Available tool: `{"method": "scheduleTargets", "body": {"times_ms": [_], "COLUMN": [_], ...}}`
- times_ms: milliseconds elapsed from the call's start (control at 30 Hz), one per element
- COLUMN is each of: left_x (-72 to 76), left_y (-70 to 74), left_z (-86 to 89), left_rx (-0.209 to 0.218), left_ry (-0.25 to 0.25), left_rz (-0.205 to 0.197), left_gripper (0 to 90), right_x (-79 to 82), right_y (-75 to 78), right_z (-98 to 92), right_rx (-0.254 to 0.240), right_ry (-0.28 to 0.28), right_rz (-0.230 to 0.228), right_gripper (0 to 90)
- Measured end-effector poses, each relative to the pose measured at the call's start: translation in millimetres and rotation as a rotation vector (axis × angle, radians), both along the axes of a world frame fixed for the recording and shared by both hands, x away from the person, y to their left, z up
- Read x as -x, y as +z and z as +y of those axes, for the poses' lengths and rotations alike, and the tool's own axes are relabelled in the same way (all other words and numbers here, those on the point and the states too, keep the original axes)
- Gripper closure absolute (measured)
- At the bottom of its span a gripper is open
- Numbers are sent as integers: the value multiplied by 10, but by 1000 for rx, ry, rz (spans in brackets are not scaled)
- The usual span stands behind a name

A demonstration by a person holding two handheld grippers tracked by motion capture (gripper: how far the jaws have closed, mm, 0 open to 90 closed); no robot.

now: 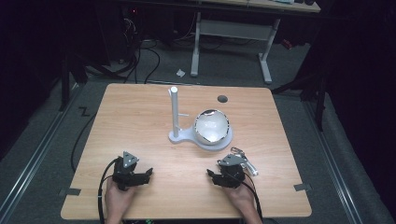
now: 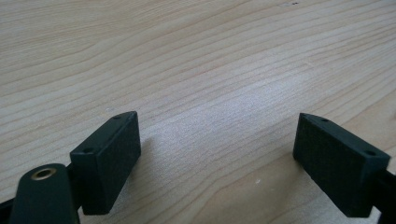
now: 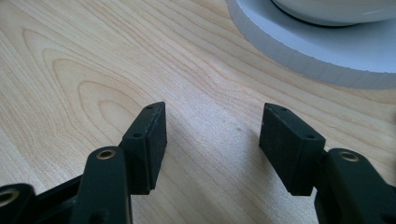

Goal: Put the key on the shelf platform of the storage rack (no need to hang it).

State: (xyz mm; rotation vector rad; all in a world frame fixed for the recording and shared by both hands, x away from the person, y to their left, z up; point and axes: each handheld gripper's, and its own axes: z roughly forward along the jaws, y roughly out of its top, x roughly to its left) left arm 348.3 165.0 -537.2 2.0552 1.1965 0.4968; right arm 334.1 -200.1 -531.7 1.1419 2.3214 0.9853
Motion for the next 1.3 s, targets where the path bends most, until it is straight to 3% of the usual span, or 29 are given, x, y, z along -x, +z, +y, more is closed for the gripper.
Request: {"method": "scheduleTargets", "body": {"times_ms": [1033, 1300], "left_x": [-2, -2], "left_y": [0, 0], "left_z": [0, 0], "left_rx": [0, 0], "left_ry": [1, 1], "left_rz": [0, 0], "left_gripper": [154, 154], "right_x": [1, 15], "right_y": [-1, 24], "right_z": [-9, -15], "right_rx": [-2, -11], "right_ry": [4, -12], "right_rz": [0, 31], "right_gripper": [407, 431]}}
